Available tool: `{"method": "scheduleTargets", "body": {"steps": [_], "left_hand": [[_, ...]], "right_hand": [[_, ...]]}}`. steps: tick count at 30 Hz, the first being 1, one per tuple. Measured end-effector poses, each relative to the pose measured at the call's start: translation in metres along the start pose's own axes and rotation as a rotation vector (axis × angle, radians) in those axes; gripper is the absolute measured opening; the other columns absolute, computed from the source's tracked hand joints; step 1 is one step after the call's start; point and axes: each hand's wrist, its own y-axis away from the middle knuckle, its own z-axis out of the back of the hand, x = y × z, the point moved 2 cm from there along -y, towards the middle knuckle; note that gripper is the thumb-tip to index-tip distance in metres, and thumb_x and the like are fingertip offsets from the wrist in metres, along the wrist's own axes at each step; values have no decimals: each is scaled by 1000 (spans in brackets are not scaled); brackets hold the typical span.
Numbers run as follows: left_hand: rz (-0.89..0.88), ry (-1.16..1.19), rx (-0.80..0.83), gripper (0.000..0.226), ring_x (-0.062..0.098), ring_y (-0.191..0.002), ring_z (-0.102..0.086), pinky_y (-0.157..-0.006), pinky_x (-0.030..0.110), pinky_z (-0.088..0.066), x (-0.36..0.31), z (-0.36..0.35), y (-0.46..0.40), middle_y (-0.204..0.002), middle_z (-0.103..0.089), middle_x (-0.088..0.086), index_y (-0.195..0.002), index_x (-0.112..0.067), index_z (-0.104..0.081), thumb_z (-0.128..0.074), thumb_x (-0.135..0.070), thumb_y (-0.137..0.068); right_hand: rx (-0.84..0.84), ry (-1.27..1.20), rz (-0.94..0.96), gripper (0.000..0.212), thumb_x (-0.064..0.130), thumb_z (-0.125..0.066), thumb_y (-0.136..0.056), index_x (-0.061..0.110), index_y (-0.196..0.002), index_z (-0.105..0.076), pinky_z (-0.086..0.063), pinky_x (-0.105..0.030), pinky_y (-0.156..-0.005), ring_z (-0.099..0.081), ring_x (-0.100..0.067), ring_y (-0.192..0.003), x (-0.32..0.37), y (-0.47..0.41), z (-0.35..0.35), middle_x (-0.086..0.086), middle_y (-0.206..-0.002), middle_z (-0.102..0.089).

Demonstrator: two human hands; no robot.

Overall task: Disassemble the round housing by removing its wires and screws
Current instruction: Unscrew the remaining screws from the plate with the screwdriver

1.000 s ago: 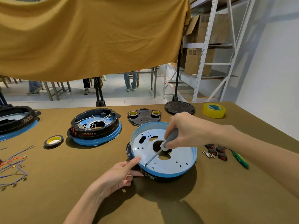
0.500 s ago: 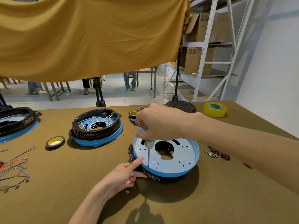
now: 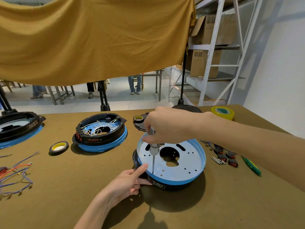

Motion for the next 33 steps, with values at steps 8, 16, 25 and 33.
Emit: {"method": "scheduleTargets", "body": {"steps": [8, 16, 25, 33], "left_hand": [[1, 6, 2, 87, 5, -53, -42, -55, 17, -46, 0, 0, -1, -109, -80, 10, -127, -21, -54, -72, -77, -62], [0, 17, 8, 88, 5, -53, -43, -55, 17, -47, 1, 2, -1, -109, -80, 11, -130, -19, -53, -73, -74, -65], [-8, 22, 12, 86, 4, -51, -43, -55, 17, -46, 1, 0, 0, -110, -80, 11, -130, -16, -55, -71, -73, -67], [-1, 1, -4, 86, 4, -50, -44, -55, 18, -47, 1, 1, -2, -109, -80, 10, -130, -18, -56, -70, -75, -67]], "right_hand": [[38, 65, 19, 43, 60, -54, -96, 18, -103, -55, -39, -24, -54, -53, -10, -65, 8, 1, 3, 5, -80, -58], [180, -235, 49, 55, 18, -71, -91, 22, -136, -39, -53, -28, -67, -61, -11, -83, -1, 4, 9, 9, -92, -62], [-60, 118, -21, 32, 46, -51, -102, 16, -105, -59, -33, -26, -50, -53, -16, -63, 2, -2, -3, 4, -73, -56], [-86, 166, -52, 71, 83, -36, -87, 19, -81, -65, -33, -24, -47, -47, -10, -49, 5, 2, -1, 5, -60, -57]]}}
